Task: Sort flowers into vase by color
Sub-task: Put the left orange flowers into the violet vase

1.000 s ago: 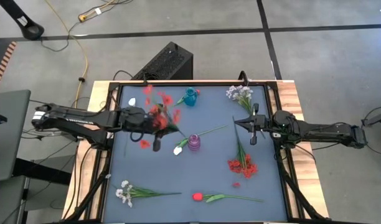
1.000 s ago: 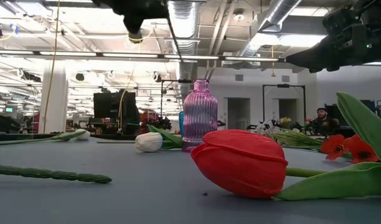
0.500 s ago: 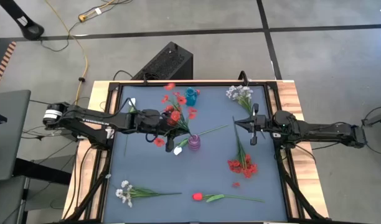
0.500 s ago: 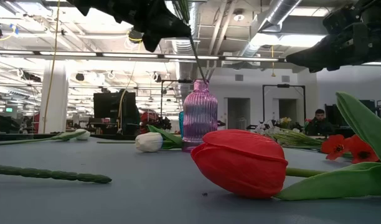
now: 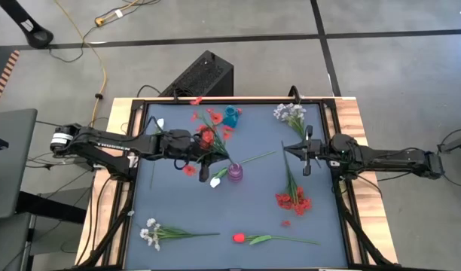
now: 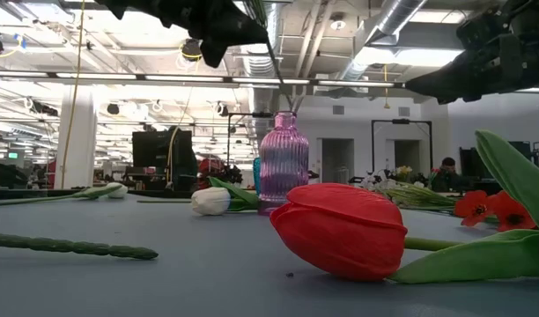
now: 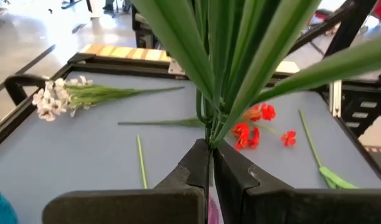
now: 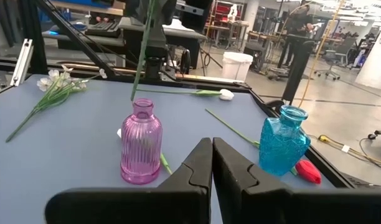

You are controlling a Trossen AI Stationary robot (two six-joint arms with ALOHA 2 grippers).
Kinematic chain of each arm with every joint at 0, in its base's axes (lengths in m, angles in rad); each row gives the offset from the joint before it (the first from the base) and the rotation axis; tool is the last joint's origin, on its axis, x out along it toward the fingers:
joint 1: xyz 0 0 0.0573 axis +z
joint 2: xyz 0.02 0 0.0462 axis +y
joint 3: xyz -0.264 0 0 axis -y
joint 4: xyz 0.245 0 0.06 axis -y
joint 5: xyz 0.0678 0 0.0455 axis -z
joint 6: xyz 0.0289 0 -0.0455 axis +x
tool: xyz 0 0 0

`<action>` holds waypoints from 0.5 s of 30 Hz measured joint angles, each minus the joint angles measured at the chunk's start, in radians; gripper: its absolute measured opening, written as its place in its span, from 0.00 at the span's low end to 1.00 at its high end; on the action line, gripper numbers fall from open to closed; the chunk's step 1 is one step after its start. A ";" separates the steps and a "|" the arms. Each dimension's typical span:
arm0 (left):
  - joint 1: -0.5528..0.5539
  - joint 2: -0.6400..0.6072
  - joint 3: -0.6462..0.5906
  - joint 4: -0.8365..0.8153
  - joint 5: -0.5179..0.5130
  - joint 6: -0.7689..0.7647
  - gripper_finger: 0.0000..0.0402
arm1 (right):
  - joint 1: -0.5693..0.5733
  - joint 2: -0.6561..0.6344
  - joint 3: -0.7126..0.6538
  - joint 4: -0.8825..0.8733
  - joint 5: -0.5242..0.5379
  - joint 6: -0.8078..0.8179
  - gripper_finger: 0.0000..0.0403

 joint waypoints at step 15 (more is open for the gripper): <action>0.006 0.000 0.000 -0.055 -0.048 0.044 0.00 | 0.000 0.000 0.000 -0.006 0.000 0.003 0.10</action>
